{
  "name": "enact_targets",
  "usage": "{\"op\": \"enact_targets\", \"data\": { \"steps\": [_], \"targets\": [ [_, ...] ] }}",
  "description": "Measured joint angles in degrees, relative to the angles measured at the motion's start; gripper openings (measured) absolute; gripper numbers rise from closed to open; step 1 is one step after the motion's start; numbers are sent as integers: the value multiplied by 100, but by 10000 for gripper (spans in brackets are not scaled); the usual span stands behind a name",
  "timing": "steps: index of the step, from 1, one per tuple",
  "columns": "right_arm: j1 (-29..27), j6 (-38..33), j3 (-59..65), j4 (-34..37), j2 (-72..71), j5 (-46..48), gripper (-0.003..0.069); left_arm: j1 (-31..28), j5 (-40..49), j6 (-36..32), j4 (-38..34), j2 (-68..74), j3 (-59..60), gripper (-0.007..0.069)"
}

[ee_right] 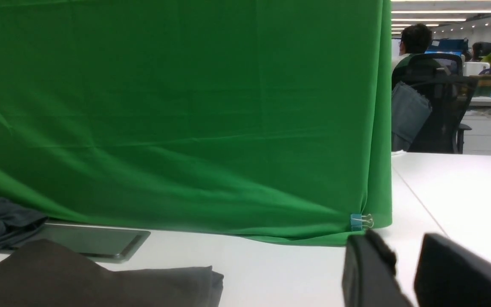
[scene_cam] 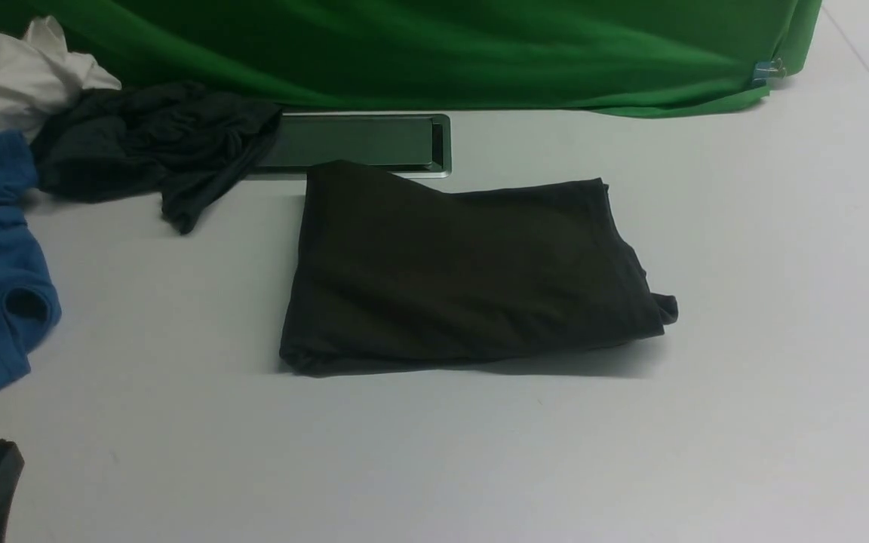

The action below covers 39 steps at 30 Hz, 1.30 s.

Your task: Fold a long-sleeved shirt on a white desktop.

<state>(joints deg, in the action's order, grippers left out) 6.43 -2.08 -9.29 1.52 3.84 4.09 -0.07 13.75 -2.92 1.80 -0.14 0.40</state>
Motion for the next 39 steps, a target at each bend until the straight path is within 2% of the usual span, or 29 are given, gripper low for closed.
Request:
{"op": "enact_targets", "data": {
  "steps": [23,30,39],
  "targets": [
    [0,0,0,0,0,0,234,0,-29,-6,0,0,0,18],
    [-28,-181,141,-323,-62,238,238,0,-29,-6,0,0,0,18],
    [-661,-174,972,-356,-362,1072,239,0,-34,-12,0,0,0,18]
  ]
}}
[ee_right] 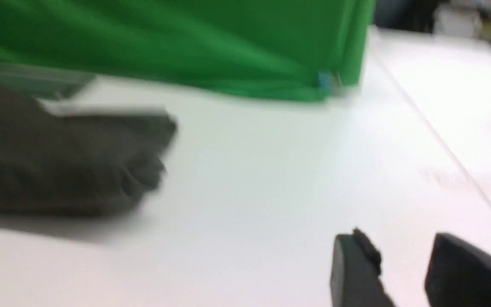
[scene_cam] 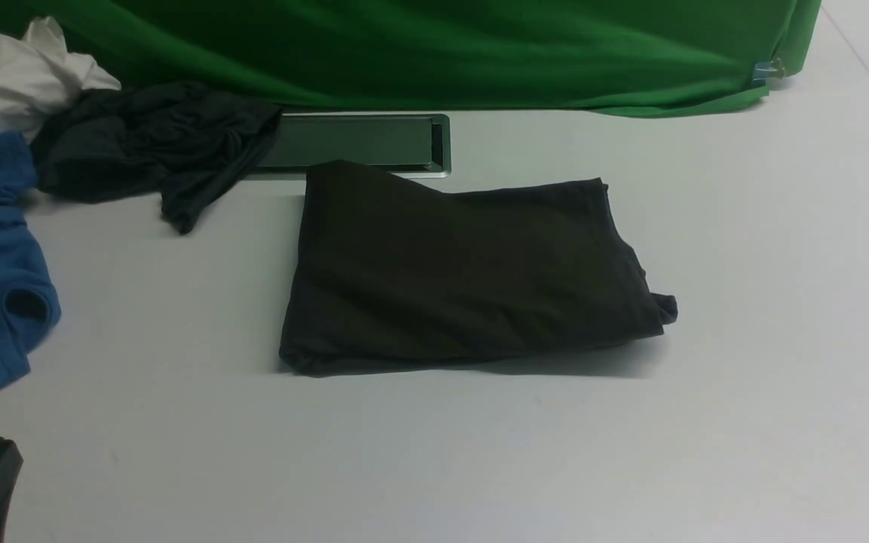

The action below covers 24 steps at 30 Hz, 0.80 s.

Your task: Fold a long-sleeved shirt on a white desktop.

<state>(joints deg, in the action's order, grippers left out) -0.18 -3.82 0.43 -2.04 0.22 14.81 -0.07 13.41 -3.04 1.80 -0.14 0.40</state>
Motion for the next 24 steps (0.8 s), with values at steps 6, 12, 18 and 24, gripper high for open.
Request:
{"op": "enact_targets", "data": {
  "steps": [6,12,18,24],
  "targets": [
    [-154,18,6,0,-24,-43,239,0,0,-27,0,0,0,18],
    [-160,18,6,0,-30,-66,239,0,0,-27,0,0,0,18],
    [-160,18,6,0,-30,-66,239,0,-12,-27,0,0,0,19],
    [-160,18,6,0,-30,-66,239,0,-12,-27,0,0,0,19]
  ]
}}
